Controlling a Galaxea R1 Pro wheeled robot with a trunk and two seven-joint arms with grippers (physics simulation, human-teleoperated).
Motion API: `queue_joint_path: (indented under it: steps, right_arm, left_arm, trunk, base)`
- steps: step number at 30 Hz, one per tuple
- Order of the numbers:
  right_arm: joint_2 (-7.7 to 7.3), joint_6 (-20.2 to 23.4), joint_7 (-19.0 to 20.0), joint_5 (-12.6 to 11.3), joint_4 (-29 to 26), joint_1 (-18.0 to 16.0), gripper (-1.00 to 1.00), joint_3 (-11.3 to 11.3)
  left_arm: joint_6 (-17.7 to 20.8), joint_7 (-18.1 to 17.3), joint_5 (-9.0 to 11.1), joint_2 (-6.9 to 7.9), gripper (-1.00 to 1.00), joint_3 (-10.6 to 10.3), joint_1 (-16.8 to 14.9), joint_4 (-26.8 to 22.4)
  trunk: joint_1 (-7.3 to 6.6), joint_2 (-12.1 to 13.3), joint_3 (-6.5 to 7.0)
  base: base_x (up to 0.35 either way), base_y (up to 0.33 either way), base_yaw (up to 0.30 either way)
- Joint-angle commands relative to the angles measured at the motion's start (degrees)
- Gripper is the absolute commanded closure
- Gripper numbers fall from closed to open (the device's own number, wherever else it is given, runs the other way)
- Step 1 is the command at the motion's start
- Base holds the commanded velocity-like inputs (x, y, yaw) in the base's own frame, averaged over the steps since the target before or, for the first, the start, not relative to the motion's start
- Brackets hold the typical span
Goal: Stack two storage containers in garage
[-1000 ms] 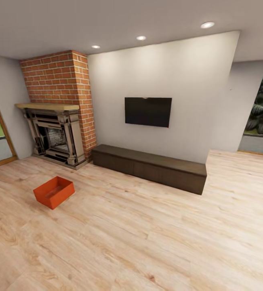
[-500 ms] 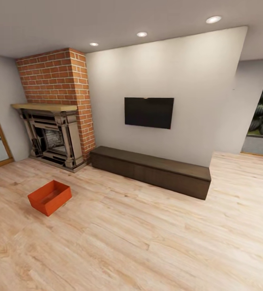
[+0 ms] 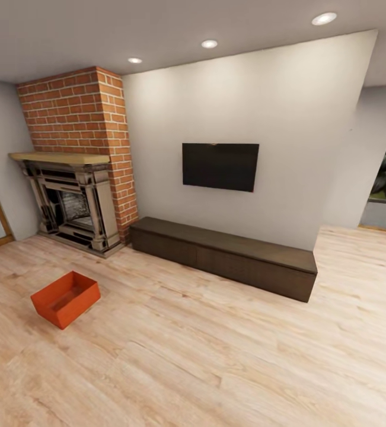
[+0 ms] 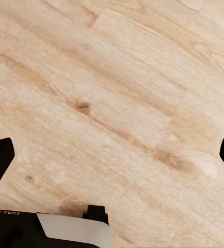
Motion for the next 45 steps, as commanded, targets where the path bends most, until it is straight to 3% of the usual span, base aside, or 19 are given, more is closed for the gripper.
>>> queue_joint_path:
  steps: [1,36,45]
  right_arm:
    - [0.02,-0.1,-0.2,0.1,0.1,0.0,-1.0,0.4]
    - [0.03,-0.1,0.1,-0.1,0.2,0.0,-1.0,0.4]
    - [0.02,-0.1,0.1,-0.1,0.2,0.0,-1.0,0.3]
  left_arm:
    - [-0.2,-0.5,0.2,0.01,-1.0,0.4,0.0,0.2]
    - [-0.2,-0.4,0.2,-0.02,-1.0,0.4,-0.1,0.2]
    - [-0.2,-0.4,0.2,-0.02,-1.0,0.4,-0.1,0.2]
  trunk:
    - [0.05,0.0,-0.02]
    - [0.05,0.0,-0.02]
    - [0.05,0.0,-0.02]
  base:
    - [0.328,0.0,0.0]
    - [0.328,0.0,0.0]
    - [0.328,-0.018,0.177]
